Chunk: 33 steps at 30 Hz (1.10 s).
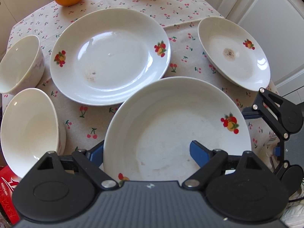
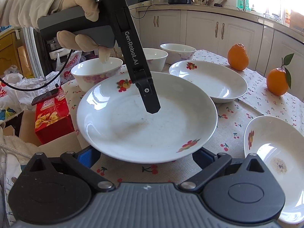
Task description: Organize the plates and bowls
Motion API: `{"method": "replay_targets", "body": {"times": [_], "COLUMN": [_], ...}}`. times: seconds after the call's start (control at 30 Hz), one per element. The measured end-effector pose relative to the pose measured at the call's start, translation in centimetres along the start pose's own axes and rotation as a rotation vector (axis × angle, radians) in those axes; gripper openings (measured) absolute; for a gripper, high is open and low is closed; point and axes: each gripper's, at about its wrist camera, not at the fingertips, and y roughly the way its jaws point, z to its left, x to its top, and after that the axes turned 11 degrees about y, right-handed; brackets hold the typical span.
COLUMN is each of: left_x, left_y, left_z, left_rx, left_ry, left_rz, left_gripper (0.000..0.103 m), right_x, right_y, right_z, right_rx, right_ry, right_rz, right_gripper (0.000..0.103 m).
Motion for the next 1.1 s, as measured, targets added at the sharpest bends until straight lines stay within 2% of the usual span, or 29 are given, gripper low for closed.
{"method": "replay_targets", "body": {"times": [0.63,1.1], "left_x": [3.9,9.0], "left_y": [-1.9,-0.6], "left_z": [-0.7,-2.3], "left_rx": [-0.008,-0.013], "left_ry": [0.014,0.086], "left_rz": [-0.062,-0.077], "left_gripper": [0.09,0.09], "right_x": [1.7,1.6], "right_y": [-2.4,-4.4], "right_z": [-2.8,-6.6], "right_rx": [-0.011,-0.09], "right_ry": [0.015,0.046], "right_rz": [-0.022,-0.049], "right_gripper": [0.103,0.103]}}
